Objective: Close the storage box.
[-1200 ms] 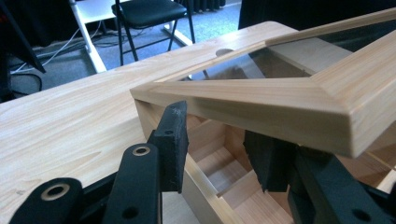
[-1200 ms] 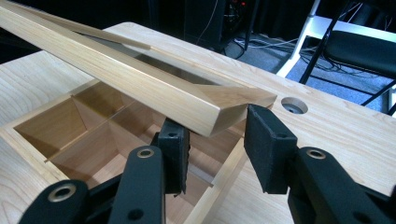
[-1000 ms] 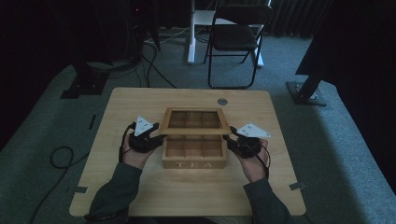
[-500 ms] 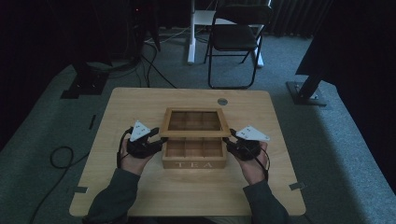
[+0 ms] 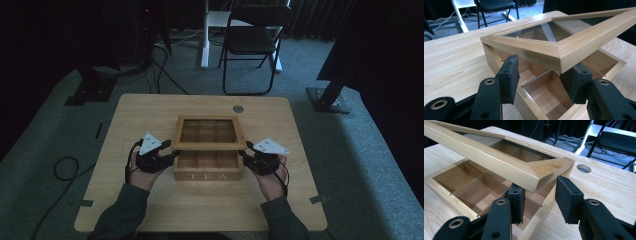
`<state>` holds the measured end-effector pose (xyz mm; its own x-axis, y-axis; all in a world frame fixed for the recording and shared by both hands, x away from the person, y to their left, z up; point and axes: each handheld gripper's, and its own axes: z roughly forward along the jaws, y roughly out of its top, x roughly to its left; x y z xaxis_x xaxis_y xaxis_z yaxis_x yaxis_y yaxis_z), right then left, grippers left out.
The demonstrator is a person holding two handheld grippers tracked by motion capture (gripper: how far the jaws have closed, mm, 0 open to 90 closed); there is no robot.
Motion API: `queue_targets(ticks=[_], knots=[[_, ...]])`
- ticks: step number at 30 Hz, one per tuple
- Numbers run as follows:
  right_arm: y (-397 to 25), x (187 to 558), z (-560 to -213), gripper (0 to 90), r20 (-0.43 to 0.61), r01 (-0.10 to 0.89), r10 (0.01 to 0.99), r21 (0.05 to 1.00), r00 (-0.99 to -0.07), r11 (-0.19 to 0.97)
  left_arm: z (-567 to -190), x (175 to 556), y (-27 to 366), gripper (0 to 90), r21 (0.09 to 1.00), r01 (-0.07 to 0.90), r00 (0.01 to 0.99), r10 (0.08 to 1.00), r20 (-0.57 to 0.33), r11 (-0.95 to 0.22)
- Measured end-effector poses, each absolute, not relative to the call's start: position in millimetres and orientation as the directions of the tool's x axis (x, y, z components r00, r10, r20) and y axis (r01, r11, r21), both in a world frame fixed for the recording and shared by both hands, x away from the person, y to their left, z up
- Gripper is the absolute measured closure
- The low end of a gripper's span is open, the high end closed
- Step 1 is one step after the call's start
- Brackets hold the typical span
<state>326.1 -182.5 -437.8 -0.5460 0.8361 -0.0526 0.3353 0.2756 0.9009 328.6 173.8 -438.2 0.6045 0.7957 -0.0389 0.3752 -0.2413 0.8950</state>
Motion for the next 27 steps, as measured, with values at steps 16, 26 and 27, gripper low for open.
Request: queue_targets(ticks=[16, 26, 27], knots=[[-183, 318, -453, 57.8, -0.044, 0.364, 0.836, 0.886, -0.547, 0.286, -455, 323, 170, 48.1, 0.874, 0.416, 0.609, 0.791, -0.062, -0.251], [-184, 302, -475, 49.1, -0.036, 0.388, 0.811, 0.865, -0.584, 0.318, -479, 307, 168, 42.1, 0.848, 0.453, 0.625, 0.777, -0.081, -0.276], [-184, 300, -477, 47.8, -0.034, 0.392, 0.808, 0.862, -0.589, 0.322, -481, 305, 168, 41.7, 0.845, 0.456, 0.627, 0.774, -0.081, -0.281]])
